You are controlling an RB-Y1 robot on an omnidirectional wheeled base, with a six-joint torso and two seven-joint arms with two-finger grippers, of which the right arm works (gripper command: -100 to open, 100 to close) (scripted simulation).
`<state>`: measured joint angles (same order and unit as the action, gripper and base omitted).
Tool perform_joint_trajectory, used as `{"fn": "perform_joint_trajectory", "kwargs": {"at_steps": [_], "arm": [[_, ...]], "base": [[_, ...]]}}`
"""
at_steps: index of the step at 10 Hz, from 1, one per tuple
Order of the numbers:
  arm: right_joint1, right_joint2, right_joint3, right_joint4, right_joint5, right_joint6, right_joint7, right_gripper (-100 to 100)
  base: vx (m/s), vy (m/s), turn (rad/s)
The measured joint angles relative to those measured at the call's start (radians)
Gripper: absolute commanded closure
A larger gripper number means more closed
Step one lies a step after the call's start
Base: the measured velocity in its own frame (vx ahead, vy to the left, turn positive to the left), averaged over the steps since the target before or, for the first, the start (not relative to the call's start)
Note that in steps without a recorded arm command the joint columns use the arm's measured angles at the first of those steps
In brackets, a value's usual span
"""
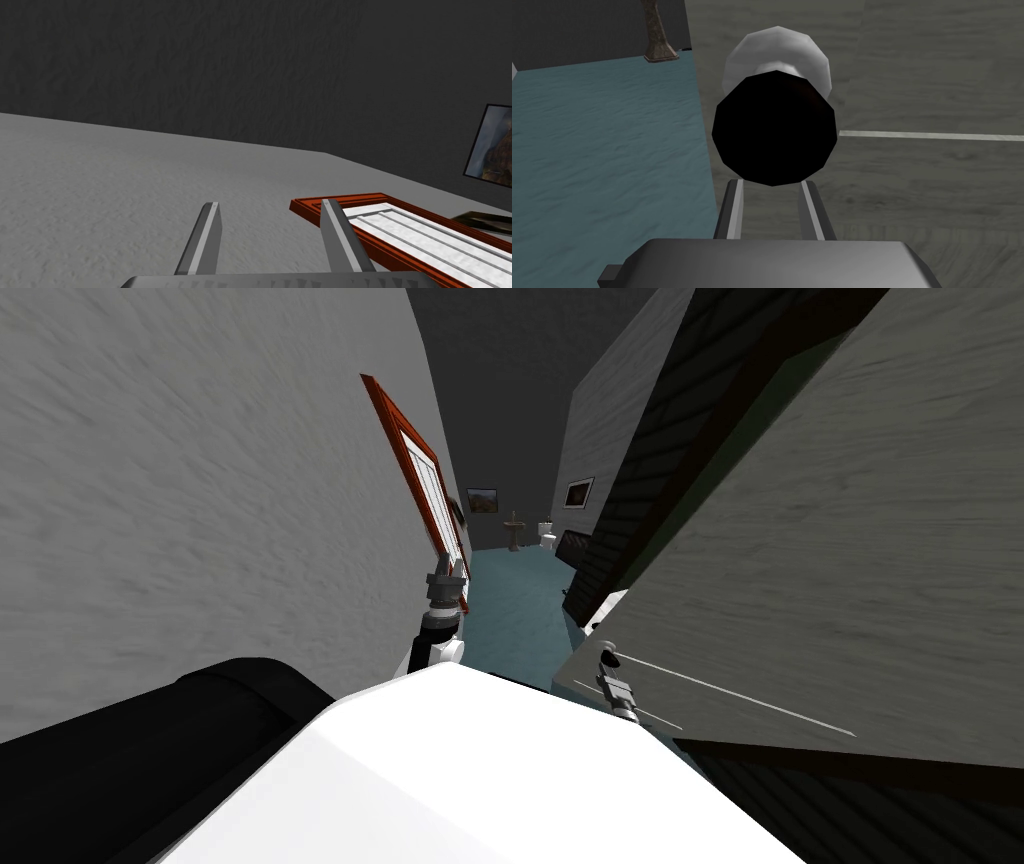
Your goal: Pull the door open
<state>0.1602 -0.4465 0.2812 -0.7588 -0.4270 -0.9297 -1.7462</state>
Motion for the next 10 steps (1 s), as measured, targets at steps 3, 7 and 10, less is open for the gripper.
{"fn": "perform_joint_trajectory", "kwargs": {"at_steps": [3,7,10], "arm": [[0.032,-0.017,0.022,-0.01,0.015,-0.029,-0.018,100],[0.051,-0.036,0.042,-0.008,0.03,-0.07,-0.039,100],[0.057,-0.049,0.066,0.009,0.048,-0.113,-0.063,100]], "base": [[-0.052,-0.011,-0.011],[-0.025,-0.005,-0.017],[-0.042,-0.004,-0.092]]}}
